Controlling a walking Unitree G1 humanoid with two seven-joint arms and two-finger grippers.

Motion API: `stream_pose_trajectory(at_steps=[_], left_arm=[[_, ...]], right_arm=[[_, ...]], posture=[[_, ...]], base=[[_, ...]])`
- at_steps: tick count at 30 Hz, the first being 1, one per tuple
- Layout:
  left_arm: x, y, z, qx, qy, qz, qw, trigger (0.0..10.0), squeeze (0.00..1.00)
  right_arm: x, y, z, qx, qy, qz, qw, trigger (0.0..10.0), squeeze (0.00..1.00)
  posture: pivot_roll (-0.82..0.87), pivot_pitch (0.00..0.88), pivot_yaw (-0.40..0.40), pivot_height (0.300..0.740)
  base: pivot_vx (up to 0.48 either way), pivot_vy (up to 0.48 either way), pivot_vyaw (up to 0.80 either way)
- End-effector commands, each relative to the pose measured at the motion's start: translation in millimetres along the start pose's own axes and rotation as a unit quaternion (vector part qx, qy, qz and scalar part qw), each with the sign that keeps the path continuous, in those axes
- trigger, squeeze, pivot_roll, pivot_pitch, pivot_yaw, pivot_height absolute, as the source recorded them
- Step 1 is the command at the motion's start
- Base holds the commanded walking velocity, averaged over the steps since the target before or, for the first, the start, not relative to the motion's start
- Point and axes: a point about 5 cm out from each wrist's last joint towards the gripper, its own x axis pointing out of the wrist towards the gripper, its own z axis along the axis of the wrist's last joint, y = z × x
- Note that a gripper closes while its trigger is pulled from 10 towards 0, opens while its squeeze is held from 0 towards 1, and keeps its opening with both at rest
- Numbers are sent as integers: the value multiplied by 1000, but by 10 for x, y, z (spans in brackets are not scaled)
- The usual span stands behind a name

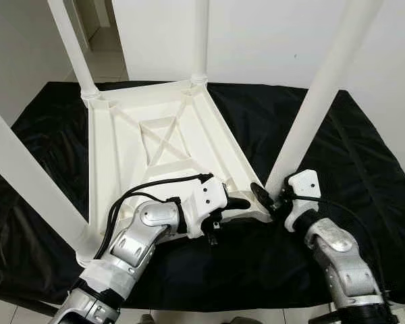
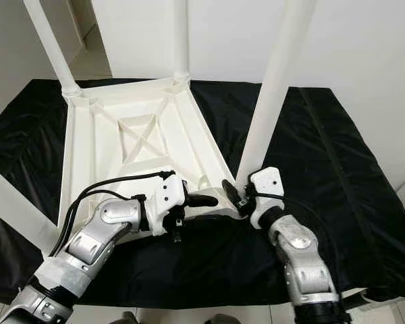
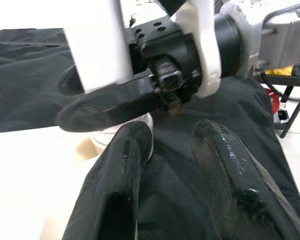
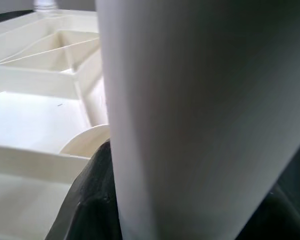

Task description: Building children table

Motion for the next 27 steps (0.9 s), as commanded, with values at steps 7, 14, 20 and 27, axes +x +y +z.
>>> stream_pose_trajectory(at_steps=[7,14,20,27], left_arm=[[-13,0,-16,-1,4,-1,1000,10000,0],[-12,-1,-16,0,5,-3,1000,10000,0],[-5,-5,-14,0,4,-4,1000,10000,0],[-5,-3,-16,1,5,-6,1000,10000,0]], right_arm=[[38,135,-10,45,20,-129,990,10000,0],[28,228,-27,64,28,-224,972,10000,0],[75,362,-13,87,33,-275,957,10000,0],[97,411,52,99,18,-268,958,10000,820]], posture=[[-72,0,20,740],[-74,1,21,740],[-72,0,19,740],[-70,0,18,740]], base=[[0,0,0],[0,0,0],[0,0,0],[0,0,0]])
